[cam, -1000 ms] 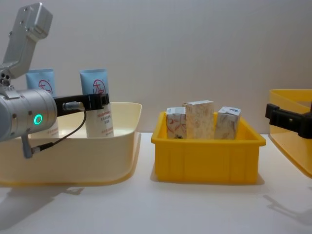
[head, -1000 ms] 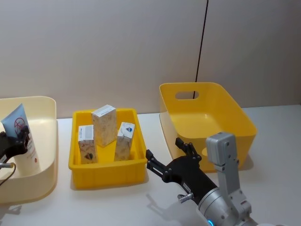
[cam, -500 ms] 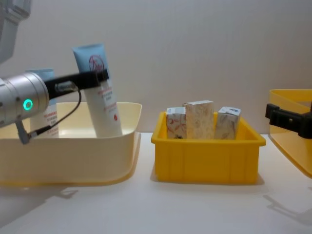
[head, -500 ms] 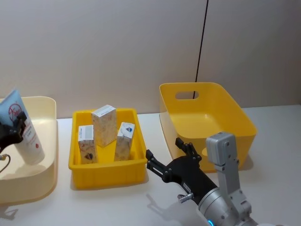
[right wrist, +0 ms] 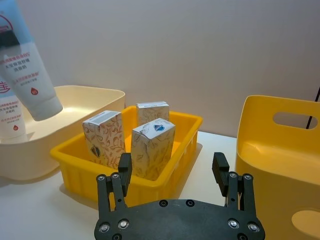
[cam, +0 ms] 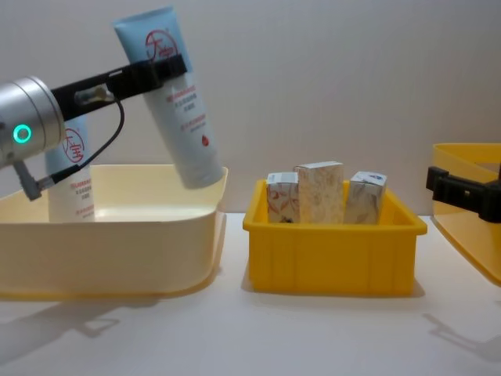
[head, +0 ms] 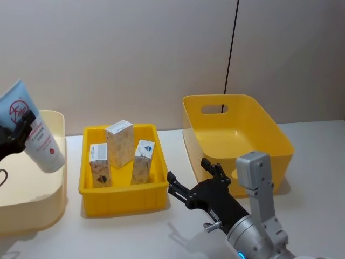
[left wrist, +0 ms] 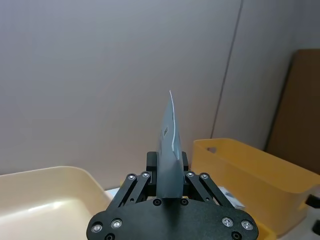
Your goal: Bimanual collaborative sorting of washing and personal care products
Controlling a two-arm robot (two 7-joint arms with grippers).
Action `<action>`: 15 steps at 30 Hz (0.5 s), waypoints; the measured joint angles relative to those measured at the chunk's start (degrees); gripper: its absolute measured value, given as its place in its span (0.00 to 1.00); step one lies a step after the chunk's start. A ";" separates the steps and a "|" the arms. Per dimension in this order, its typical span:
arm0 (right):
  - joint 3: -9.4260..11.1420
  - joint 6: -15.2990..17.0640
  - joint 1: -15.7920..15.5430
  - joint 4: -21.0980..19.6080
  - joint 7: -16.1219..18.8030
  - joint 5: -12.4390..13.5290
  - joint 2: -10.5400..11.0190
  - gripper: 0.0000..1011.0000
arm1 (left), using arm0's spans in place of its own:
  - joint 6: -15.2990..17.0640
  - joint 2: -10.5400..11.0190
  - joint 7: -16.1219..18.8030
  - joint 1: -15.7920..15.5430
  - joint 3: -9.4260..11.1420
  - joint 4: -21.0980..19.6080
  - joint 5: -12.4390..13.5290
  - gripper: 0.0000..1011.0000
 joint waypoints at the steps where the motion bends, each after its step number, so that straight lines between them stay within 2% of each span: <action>1: 0.00 0.00 0.00 0.00 0.00 0.00 0.00 0.99 | -0.11 0.20 -1.12 0.03 0.07 -0.21 -0.56 0.22; 8: 0.00 0.00 0.00 0.00 0.00 0.00 0.00 0.99 | -0.41 1.02 -5.80 0.04 0.78 -0.95 -2.65 0.22; 15: 0.00 0.00 0.00 0.00 0.00 0.00 0.00 0.99 | -0.46 1.97 -11.46 -0.36 2.56 -1.48 -4.49 0.22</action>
